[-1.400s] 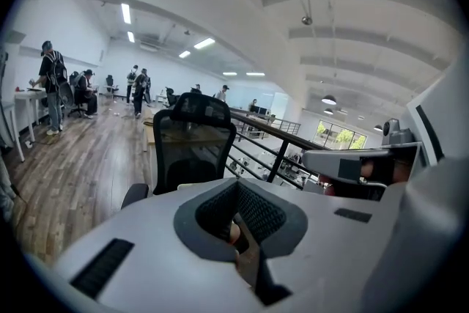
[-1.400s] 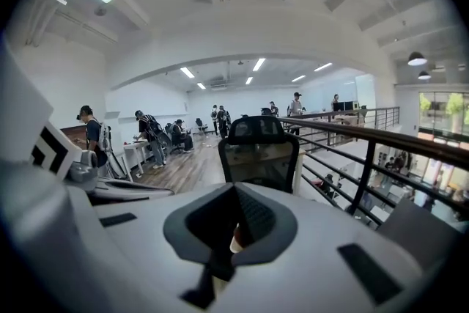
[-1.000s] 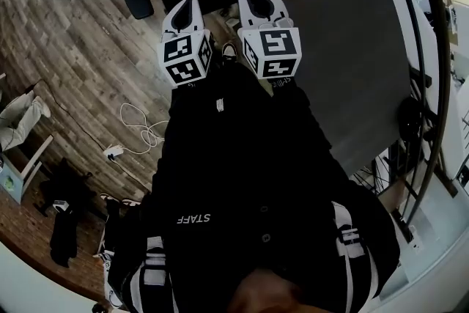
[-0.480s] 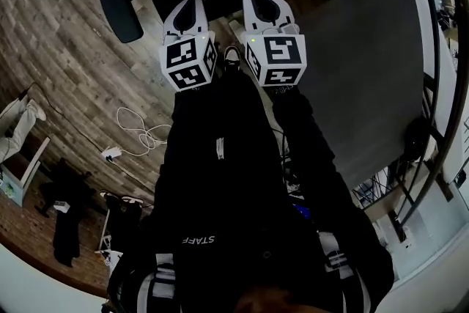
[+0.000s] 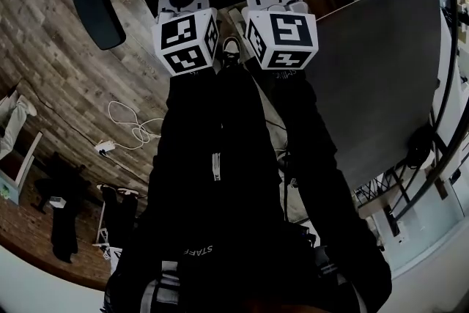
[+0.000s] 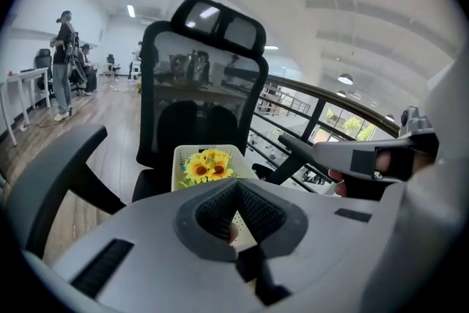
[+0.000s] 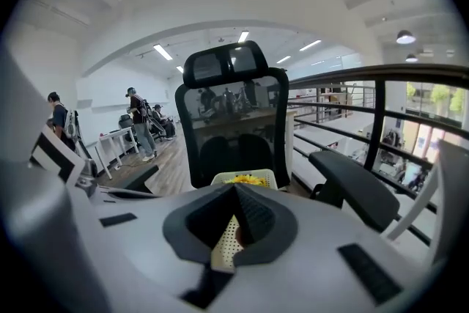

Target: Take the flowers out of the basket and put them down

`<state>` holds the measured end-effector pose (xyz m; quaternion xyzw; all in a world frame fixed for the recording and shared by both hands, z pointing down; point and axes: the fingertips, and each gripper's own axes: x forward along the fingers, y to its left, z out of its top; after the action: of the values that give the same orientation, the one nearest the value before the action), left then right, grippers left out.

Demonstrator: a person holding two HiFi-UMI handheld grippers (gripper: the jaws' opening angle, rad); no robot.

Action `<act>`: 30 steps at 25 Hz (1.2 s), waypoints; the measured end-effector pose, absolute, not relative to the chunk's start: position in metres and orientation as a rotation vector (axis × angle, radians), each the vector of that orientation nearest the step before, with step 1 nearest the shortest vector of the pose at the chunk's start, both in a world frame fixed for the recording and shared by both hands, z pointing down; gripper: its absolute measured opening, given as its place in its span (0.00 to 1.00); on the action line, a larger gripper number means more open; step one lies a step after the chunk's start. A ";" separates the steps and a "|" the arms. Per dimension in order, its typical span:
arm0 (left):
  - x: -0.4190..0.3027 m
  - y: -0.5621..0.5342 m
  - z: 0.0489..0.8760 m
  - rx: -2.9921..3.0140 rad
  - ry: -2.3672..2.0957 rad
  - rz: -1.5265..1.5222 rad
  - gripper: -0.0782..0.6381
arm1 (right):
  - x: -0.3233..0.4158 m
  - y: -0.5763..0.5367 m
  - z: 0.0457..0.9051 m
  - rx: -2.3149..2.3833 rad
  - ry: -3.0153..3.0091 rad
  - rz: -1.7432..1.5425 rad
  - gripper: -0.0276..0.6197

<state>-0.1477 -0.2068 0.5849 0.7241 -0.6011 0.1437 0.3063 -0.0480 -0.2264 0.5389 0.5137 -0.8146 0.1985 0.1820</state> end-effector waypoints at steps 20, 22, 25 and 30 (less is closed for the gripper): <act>-0.151 -0.269 0.689 1.814 -1.619 0.425 0.11 | -0.047 -0.287 0.637 1.431 -2.212 0.616 0.06; -0.151 -0.276 0.699 1.804 -1.619 0.432 0.11 | -0.047 -0.291 0.645 1.421 -2.206 0.622 0.06; -0.148 -0.284 0.710 1.788 -1.615 0.444 0.11 | -0.047 -0.295 0.654 1.412 -2.199 0.644 0.06; -0.143 -0.296 0.730 1.766 -1.591 0.457 0.11 | -0.046 -0.305 0.669 1.401 -2.188 0.667 0.06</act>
<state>-0.1432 -0.2964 0.7302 0.6828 -0.6149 0.1766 0.3529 -0.0464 -0.3055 0.6689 0.5087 -0.7943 0.2421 0.2275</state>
